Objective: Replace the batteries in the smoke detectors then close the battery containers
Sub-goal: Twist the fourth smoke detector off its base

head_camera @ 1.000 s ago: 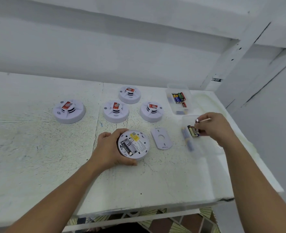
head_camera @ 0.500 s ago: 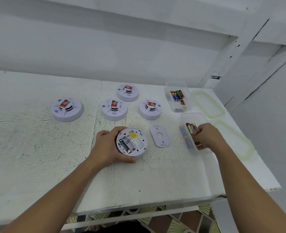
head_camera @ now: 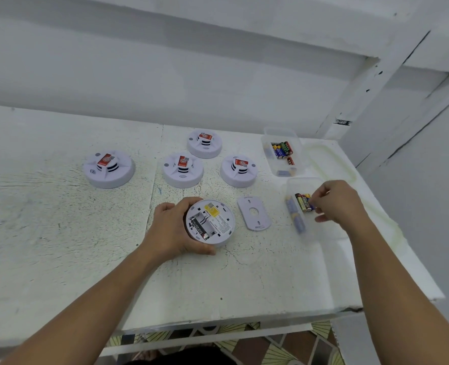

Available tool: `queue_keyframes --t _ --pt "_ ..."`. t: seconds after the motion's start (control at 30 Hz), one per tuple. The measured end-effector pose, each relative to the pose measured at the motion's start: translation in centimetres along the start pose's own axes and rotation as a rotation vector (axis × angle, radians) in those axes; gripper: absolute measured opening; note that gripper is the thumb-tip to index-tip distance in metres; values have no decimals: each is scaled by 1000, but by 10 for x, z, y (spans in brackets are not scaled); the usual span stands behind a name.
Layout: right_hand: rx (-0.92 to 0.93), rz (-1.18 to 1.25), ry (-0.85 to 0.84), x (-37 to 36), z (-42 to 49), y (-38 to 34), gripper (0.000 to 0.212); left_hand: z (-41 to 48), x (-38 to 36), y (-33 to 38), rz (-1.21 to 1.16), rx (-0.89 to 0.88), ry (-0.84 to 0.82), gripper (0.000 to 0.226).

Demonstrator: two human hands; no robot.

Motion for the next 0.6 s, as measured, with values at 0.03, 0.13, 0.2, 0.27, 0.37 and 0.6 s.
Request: queue_keyframes --t 0.03,0.13,0.2,0.27,0.37,0.6 --pt "56 8 37 3 -3 -6 3 0 0 1 0 -2 -1 104" --pt "270 15 110 5 -20 -29 4 1 -1 0 -3 -15 -8 103" --pt "388 6 76 -6 -34 -46 4 1 -2 -1 1 -28 -15 102" --pt "508 -5 -24 -25 -51 -60 4 2 -2 -1 12 -28 -25 103" --pt "699 -145 -179 -63 -78 -74 9 2 -2 -4 19 -9 -31 106" --pt "1108 -523 -391 -128 -117 -79 20 2 0 5 18 -81 -37 107"
Point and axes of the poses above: each hand's wrist, its own z-axis towards the middle knuckle, its own x-axis out of the back of the hand, y = z × x, the point moved 5 cm from there along z, towards the middle knuckle, and after that the axes turned 13 degrees about -x, right-handed, at the moved point
